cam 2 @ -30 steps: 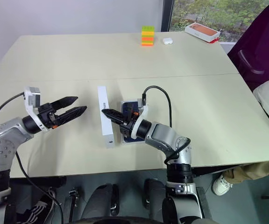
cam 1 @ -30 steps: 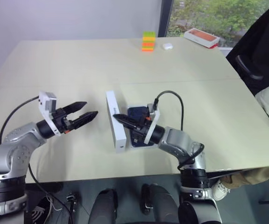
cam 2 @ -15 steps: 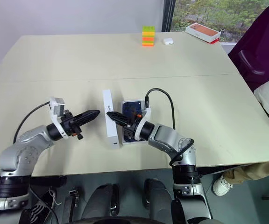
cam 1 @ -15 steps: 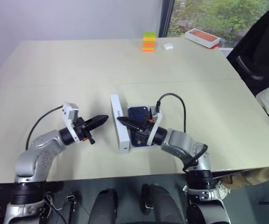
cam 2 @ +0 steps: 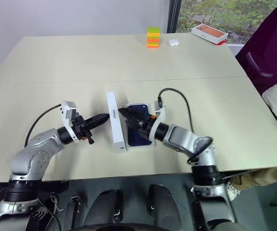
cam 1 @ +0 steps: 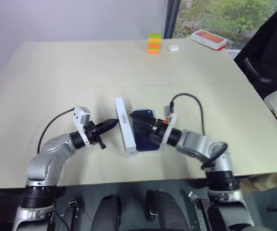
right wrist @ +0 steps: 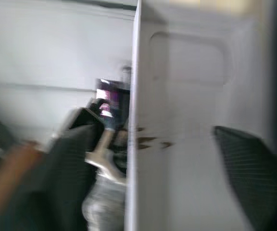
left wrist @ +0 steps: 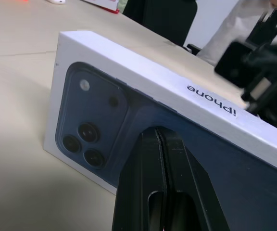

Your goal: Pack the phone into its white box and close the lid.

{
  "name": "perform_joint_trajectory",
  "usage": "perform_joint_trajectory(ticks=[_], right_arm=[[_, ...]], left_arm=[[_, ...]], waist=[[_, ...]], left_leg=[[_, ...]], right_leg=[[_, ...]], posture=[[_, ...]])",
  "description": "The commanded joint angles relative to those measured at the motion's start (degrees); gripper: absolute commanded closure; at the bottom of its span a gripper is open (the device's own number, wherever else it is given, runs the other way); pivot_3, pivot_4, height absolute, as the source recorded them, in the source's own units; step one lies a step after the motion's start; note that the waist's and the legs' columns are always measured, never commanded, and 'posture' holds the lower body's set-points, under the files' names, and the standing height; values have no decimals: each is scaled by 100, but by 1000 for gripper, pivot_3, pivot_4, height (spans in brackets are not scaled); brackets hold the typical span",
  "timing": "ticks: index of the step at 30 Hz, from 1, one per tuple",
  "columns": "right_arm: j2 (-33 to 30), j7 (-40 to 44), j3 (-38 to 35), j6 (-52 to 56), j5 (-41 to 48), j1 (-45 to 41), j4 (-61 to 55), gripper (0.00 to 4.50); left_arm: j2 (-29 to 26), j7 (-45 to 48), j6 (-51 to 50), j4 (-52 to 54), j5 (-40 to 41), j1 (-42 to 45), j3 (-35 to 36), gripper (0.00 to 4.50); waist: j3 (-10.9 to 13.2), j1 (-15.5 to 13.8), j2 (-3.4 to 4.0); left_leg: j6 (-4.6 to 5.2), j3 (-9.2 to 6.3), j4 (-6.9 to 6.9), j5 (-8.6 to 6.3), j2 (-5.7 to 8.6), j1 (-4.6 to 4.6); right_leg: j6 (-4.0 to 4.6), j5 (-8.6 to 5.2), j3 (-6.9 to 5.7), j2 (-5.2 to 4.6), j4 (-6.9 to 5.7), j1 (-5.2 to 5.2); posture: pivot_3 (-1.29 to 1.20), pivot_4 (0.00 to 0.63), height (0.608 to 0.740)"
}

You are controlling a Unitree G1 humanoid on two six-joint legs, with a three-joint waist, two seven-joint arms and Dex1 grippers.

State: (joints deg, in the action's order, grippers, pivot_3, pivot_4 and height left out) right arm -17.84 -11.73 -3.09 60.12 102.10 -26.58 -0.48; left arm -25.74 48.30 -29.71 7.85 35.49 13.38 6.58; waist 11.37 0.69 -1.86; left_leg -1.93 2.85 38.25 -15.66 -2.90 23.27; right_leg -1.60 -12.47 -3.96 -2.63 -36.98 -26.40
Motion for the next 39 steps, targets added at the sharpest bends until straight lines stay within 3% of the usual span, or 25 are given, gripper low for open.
perform_joint_trajectory(ticks=[1, 5, 7, 9, 18, 23, 27, 33, 39], right_arm=[[-730, 1110, -127, 324, -705, -305, -383, 55], [-1743, 2612, -163, 360, -1749, -667, -283, 55], [-2299, 3550, 72, 3, -2726, -811, -317, 55], [-2527, 4141, 281, -144, -3272, -830, -348, 55], [-2429, 5085, 857, -1020, -5228, -951, -307, 55], [-2297, 5333, 1188, -1861, -6386, -925, -338, 55], [-2137, 5424, 1108, -2067, -6736, -943, -237, 1319], [-2044, 5694, 1417, -2720, -7622, -908, -221, 4464], [-1962, 5917, 1625, -3019, -8173, -791, -232, 4464]], left_arm=[[67, 15, 165, 36, -91, 14, -118, 4500], [264, 17, 251, -178, -211, 167, -339, 4500], [492, 33, 400, -411, -340, 333, -554, 4500], [689, 11, 488, -658, -438, 487, -679, 4500], [1112, -37, 814, -1328, -708, 954, -773, 4500], [732, -18, 745, -942, -705, 800, -553, 4500], [303, -4, 508, -487, -545, 627, -318, 4500], [-501, 209, 127, -302, -666, 151, -313, 4500], [-625, 234, -282, -350, -685, 109, -550, 4500]], waist=[[0, -7, 0], [-1, -16, -1], [0, -34, 0], [-1, -46, -1], [-2, -11, -3], [-1, -6, -2], [-1, -8, -2], [-1, -8, -2], [-1, -24, -1]], left_leg=[[0, 0, 0, 0, 0, 0], [0, 10, 0, 0, 2, 2], [0, 12, 1, 0, 4, 0], [0, 11, 3, 0, 5, 1], [1, 9, 5, 0, 3, 0], [1, 11, 5, 0, 4, 1], [0, 9, 4, 0, 1, 0], [0, 11, 6, 0, 4, -3], [-1, 10, 7, 1, 4, -3]], right_leg=[[0, 0, -1, 1, 0, 0], [0, 0, -3, 1, 2, 1], [-1, -1, -4, -1, 3, 2], [-17, -10, -7, 0, 3, 3], [0, 1, -10, 3, -1, 3], [1, 1, -11, 3, -1, 0], [2, 2, -11, 4, -2, -1], [2, 2, -13, -1, -2, 3], [3, 2, -15, -1, -4, 4]], posture=[[0, 150, 740], [0, 150, 740], [0, 150, 740], [0, 150, 740], [0, 150, 740], [0, 150, 740], [0, 150, 740], [0, 150, 740], [0, 150, 740]])
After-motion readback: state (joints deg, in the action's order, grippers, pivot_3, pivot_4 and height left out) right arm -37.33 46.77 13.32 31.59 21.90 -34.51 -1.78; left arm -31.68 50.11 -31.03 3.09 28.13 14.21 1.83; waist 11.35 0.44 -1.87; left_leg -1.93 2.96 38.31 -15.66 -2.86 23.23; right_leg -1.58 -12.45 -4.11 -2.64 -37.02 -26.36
